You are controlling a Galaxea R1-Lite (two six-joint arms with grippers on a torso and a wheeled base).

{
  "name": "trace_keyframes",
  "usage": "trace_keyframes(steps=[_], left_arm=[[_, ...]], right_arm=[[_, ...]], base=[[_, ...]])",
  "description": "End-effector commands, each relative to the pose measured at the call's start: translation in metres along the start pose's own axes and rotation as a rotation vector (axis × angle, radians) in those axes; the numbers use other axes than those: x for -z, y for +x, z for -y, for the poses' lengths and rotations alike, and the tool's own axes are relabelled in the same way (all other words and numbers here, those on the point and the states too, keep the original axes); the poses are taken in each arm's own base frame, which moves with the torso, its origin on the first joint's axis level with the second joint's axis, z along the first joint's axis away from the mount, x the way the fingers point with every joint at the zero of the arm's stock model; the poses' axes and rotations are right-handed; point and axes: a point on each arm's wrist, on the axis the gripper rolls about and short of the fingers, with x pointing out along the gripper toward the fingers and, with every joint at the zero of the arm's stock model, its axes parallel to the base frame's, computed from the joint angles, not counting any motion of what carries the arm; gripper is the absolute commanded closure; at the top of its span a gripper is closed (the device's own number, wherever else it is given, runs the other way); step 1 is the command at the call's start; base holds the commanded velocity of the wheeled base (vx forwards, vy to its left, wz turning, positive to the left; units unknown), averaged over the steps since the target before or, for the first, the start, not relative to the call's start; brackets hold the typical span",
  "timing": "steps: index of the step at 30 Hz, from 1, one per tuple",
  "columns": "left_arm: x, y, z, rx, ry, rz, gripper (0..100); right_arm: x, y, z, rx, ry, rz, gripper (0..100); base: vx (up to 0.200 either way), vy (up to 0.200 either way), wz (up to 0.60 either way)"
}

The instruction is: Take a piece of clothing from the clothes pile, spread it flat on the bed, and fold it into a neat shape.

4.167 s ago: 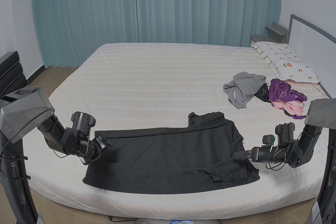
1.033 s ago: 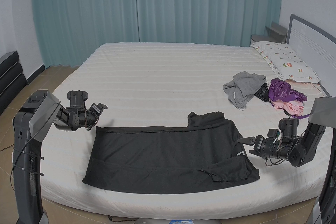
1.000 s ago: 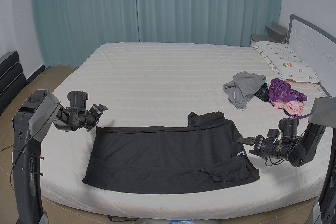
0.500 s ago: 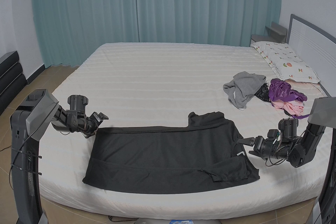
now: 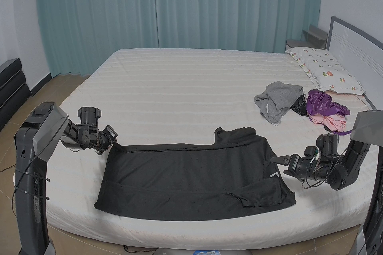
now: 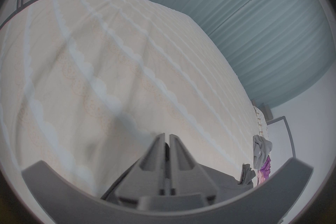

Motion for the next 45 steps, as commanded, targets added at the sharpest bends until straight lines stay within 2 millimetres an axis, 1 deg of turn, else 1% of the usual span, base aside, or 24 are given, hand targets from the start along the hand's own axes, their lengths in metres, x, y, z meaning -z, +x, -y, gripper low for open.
trace_keyframes(steps=[1, 4, 5, 7, 10, 13, 14, 15, 16, 17, 19, 20, 22, 23, 24, 26, 31, 37, 42, 45], left_arm=[[0.0, 0.001, -0.002, -0.006, -0.002, 0.002, 100], [-0.003, -0.003, -0.001, -0.006, -0.005, 0.01, 100], [-0.008, -0.01, 0.003, 0.001, -0.004, 0.025, 100], [-0.01, -0.014, 0.006, 0.007, -0.004, 0.032, 100], [-0.014, -0.024, 0.009, 0.008, -0.004, 0.048, 100], [-0.015, -0.03, 0.008, -0.006, -0.009, 0.056, 100], [-0.015, -0.03, 0.008, -0.006, -0.009, 0.056, 100], [-0.014, -0.031, 0.006, -0.013, -0.011, 0.055, 100], [-0.014, -0.031, 0.006, -0.013, -0.011, 0.055, 100], [-0.012, -0.034, 0.002, -0.026, -0.012, 0.044, 100], [-0.011, -0.034, 0.0, -0.032, -0.015, 0.04, 100], [-0.01, -0.035, -0.001, -0.036, -0.018, 0.037, 100], [-0.01, -0.035, -0.001, -0.037, -0.019, 0.038, 100], [-0.01, -0.035, -0.001, -0.039, -0.02, 0.036, 100], [-0.01, -0.035, -0.001, -0.039, -0.02, 0.036, 100], [-0.007, -0.036, -0.003, -0.044, -0.02, 0.029, 100], [-0.006, -0.036, -0.003, -0.049, -0.022, 0.027, 100], [-0.002, -0.035, -0.003, -0.053, -0.022, 0.018, 100], [-0.002, -0.035, -0.003, -0.051, -0.025, 0.018, 100], [-0.001, -0.035, -0.002, -0.05, -0.023, 0.016, 100]], right_arm=[[0.0, 0.003, -0.002, -0.005, -0.008, -0.002, 0], [-0.003, 0.008, -0.006, -0.005, -0.025, 0.015, 0], [-0.007, 0.014, -0.005, 0.006, -0.034, 0.036, 0], [-0.011, 0.019, -0.006, 0.014, -0.042, 0.054, 0], [-0.024, 0.032, -0.01, 0.014, -0.059, 0.094, 0], [-0.036, 0.042, -0.014, 0.014, -0.062, 0.099, 0], [-0.036, 0.042, -0.014, 0.014, -0.062, 0.099, 0], [-0.041, 0.05, -0.016, 0.009, -0.066, 0.102, 0], [-0.041, 0.05, -0.016, 0.009, -0.066, 0.102, 0], [-0.05, 0.063, -0.018, 0.013, -0.074, 0.116, 0], [-0.054, 0.071, -0.02, 0.019, -0.077, 0.121, 0], [-0.056, 0.082, -0.02, 0.028, -0.08, 0.121, 0], [-0.059, 0.094, -0.019, 0.038, -0.083, 0.123, 0], [-0.061, 0.099, -0.019, 0.041, -0.082, 0.118, 0], [-0.061, 0.099, -0.019, 0.041, -0.082, 0.118, 0], [-0.069, 0.112, -0.022, 0.043, -0.089, 0.112, 0], [-0.078, 0.136, -0.015, 0.075, -0.096, 0.077, 0], [-0.09, 0.156, -0.006, 0.108, -0.08, 0.068, 0], [-0.1, 0.16, -0.001, 0.136, -0.069, 0.077, 0], [-0.103, 0.162, 0.0, 0.138, -0.067, 0.081, 0]], base=[[0.0, 0.0, 0.0], [0.0, 0.0, 0.0], [0.0, 0.0, 0.0], [0.0, 0.0, 0.0], [0.0, 0.0, 0.0], [0.0, 0.0, 0.0], [0.0, 0.0, 0.0], [0.0, 0.0, 0.0], [0.0, 0.0, 0.0], [0.0, 0.0, 0.0], [0.0, 0.0, 0.0], [0.0, 0.0, 0.0], [0.0, 0.0, 0.0], [0.0, 0.0, 0.0], [0.0, 0.0, 0.0], [0.0, 0.0, 0.0], [0.0, 0.0, 0.0], [0.0, 0.0, 0.0], [0.0, 0.0, 0.0], [0.0, 0.0, 0.0]])
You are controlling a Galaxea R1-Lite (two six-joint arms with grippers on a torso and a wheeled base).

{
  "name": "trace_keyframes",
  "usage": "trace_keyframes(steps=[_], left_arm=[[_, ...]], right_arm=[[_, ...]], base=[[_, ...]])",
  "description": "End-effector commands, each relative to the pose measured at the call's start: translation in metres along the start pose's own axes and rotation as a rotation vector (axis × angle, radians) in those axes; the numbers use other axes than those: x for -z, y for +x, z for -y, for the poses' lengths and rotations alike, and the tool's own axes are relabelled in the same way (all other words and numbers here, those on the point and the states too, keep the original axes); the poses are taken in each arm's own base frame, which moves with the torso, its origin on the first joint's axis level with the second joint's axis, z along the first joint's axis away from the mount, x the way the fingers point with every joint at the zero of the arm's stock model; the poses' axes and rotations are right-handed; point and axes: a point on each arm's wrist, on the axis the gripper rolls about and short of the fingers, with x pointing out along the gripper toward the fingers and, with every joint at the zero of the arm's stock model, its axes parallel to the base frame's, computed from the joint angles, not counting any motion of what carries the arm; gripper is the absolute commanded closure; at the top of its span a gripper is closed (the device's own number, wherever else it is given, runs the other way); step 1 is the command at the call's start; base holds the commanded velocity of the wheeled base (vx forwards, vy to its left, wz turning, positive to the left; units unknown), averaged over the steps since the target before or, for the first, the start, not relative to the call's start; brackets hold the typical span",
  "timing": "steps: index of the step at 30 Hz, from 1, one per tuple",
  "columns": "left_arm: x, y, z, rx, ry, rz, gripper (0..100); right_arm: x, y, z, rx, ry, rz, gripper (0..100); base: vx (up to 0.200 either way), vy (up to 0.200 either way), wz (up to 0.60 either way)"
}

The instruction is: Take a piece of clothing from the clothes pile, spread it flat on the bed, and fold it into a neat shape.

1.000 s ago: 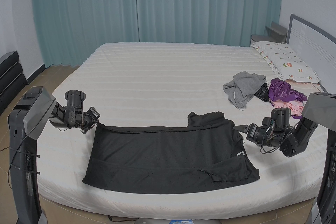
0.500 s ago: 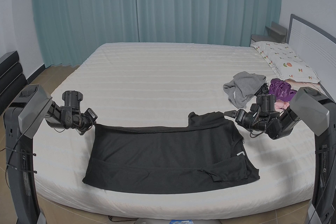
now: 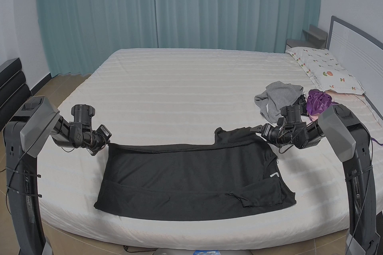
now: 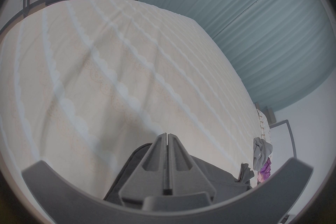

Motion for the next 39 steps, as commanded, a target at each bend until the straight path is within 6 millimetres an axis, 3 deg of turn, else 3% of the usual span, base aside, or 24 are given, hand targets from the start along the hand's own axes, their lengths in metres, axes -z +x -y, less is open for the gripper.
trace_keyframes(steps=[1, 12, 13, 20, 26, 39], left_arm=[[0.001, 0.0, 0.002, 0.003, 0.002, -0.002, 100], [0.002, 0.0, 0.003, 0.005, 0.004, -0.002, 100], [0.002, 0.0, 0.003, 0.005, 0.004, -0.002, 100], [0.002, 0.0, 0.003, 0.005, 0.004, -0.002, 100], [0.001, 0.0, 0.004, 0.008, 0.004, 0.001, 100], [-0.002, 0.0, 0.002, -0.002, -0.001, 0.015, 100]], right_arm=[[0.002, 0.014, 0.011, 0.015, 0.007, 0.0, 0], [0.001, 0.018, 0.013, 0.019, 0.034, -0.015, 0], [0.002, 0.019, 0.013, 0.019, 0.035, -0.016, 100], [-0.004, 0.02, 0.009, 0.002, 0.085, -0.002, 100], [-0.027, 0.0, 0.011, 0.001, 0.146, 0.04, 100], [-0.018, -0.013, 0.017, -0.023, 0.145, -0.027, 100]], base=[[0.0, 0.0, 0.0], [0.0, 0.0, 0.0], [0.0, 0.0, 0.0], [0.0, 0.0, 0.0], [0.0, 0.0, 0.0], [0.0, 0.0, 0.0]])
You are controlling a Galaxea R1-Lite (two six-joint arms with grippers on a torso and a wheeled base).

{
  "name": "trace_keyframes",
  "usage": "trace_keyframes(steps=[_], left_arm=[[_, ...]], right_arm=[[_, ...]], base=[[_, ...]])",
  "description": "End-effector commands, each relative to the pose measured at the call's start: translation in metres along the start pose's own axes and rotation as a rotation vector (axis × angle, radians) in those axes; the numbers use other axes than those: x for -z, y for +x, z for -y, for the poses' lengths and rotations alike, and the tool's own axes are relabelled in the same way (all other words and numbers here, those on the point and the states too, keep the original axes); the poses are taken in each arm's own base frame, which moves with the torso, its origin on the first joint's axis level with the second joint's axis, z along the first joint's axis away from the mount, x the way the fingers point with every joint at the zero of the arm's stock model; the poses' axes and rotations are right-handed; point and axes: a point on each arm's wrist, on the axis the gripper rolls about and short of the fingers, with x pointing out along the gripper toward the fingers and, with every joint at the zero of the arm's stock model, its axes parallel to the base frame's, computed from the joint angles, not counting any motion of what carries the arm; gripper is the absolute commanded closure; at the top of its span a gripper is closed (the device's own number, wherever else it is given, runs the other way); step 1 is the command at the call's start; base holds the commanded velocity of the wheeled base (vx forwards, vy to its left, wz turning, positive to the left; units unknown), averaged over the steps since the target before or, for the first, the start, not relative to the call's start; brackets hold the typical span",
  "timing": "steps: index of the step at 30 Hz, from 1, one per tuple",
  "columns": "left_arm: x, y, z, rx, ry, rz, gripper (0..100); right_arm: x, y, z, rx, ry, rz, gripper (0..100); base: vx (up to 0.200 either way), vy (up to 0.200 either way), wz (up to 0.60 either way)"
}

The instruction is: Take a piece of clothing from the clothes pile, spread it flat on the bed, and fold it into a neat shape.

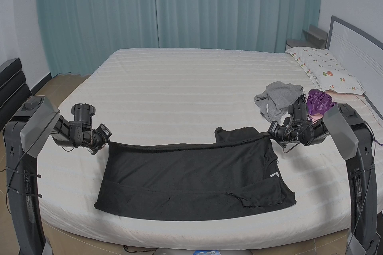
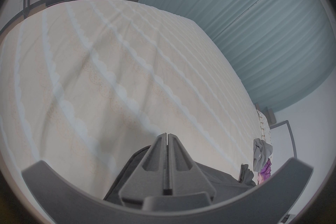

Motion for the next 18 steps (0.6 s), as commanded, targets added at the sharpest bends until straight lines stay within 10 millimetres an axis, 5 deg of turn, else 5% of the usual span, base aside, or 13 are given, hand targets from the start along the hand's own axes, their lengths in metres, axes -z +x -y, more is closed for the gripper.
trace_keyframes(steps=[1, 6, 7, 18], left_arm=[[-0.002, 0.002, -0.001, 0.001, -0.006, 0.008, 100], [-0.01, 0.002, 0.007, 0.029, -0.067, 0.034, 100], [-0.013, 0.004, 0.01, 0.04, -0.094, 0.043, 0], [-0.007, 0.026, -0.004, 0.009, -0.106, 0.028, 0]], right_arm=[[0.0, -0.005, -0.003, -0.018, -0.017, 0.011, 100], [-0.003, -0.005, -0.005, -0.054, -0.023, 0.052, 100], [-0.001, -0.004, -0.005, -0.055, -0.026, 0.053, 100], [0.006, -0.002, 0.003, -0.036, -0.016, 0.031, 100]], base=[[0.0, 0.0, 0.0], [0.0, 0.0, 0.0], [0.0, 0.0, 0.0], [0.0, 0.0, 0.0]])
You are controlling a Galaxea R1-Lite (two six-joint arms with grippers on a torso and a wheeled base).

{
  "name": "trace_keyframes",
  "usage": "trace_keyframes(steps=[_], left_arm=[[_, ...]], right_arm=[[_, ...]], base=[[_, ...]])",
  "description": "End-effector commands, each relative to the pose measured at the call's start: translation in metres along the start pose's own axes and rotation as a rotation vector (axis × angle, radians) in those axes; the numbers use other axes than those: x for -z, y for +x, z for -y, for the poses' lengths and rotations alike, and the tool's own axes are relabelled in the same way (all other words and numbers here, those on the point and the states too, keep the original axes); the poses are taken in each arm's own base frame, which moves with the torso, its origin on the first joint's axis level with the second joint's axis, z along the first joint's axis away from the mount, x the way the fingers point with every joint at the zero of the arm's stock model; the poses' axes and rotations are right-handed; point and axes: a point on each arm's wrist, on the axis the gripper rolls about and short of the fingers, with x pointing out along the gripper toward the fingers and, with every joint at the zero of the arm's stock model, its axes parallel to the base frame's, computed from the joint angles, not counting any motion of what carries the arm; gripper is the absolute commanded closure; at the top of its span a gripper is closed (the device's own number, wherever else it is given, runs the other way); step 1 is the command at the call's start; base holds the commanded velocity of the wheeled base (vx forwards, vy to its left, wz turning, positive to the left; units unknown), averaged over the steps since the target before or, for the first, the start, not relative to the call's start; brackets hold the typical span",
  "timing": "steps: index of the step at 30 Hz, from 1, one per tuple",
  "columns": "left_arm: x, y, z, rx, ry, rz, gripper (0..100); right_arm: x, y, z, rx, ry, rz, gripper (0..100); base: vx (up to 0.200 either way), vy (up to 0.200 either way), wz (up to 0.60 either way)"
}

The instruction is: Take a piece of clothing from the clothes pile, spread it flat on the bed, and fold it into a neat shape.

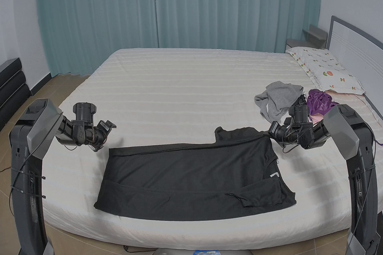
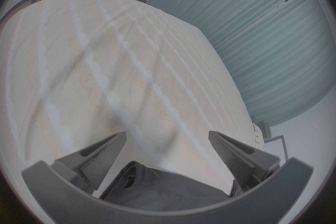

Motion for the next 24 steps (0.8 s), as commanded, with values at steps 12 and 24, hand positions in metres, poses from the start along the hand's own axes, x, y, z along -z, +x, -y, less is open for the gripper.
trace_keyframes(steps=[12, 24], left_arm=[[0.007, -0.022, 0.004, 0.046, 0.068, -0.077, 0], [0.048, -0.015, 0.023, 0.05, 0.094, -0.155, 0]], right_arm=[[0.005, 0.0, 0.001, 0.01, 0.001, -0.013, 100], [0.008, 0.001, 0.0, 0.011, -0.003, -0.017, 100]], base=[[0.0, 0.0, 0.0], [0.0, 0.0, 0.0]])
